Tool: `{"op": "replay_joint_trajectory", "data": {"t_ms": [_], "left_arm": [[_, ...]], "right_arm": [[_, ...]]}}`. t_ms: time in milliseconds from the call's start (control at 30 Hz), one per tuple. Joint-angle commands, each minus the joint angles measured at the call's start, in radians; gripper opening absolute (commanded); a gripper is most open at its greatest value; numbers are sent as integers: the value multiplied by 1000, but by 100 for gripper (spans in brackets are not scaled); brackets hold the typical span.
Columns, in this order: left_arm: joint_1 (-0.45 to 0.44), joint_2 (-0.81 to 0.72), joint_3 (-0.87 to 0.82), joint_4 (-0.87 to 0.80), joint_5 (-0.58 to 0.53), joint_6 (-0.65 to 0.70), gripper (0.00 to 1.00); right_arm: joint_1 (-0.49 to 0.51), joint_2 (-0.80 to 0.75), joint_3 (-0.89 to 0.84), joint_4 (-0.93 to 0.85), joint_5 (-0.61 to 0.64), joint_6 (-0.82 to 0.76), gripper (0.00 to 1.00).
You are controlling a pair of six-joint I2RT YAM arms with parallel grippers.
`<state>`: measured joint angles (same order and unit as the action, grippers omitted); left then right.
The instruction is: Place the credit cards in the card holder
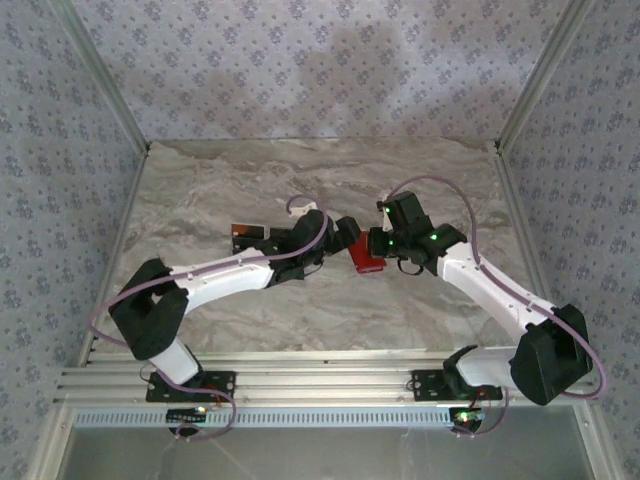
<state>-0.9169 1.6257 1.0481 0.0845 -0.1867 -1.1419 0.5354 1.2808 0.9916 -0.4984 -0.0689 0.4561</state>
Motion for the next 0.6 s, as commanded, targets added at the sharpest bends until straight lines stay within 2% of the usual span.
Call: {"op": "replay_joint_trajectory", "data": {"t_ms": [0,100,200,233,367,400,567], "left_arm": [[-15,27,33,53,0,-40,86],[-26,49,38,78,5,-50,77],[-34,67,41,100,10,-61,60],[-37,71,38,108,11,-64,52],[-39,74,38,115,1,-61,7],[-39,73,38,112,-4,-54,0],[-39,42,17,114,-31,19,0]], "right_arm": [[9,-23,-2,3,-16,14,0],[11,-21,-6,6,-14,16,0],[15,-21,-11,8,-12,17,0],[16,-20,-14,9,-12,18,0],[17,-25,-29,6,0,15,0],[14,-30,-35,-1,5,13,0],[-19,-68,-74,-33,34,12,0]]}}
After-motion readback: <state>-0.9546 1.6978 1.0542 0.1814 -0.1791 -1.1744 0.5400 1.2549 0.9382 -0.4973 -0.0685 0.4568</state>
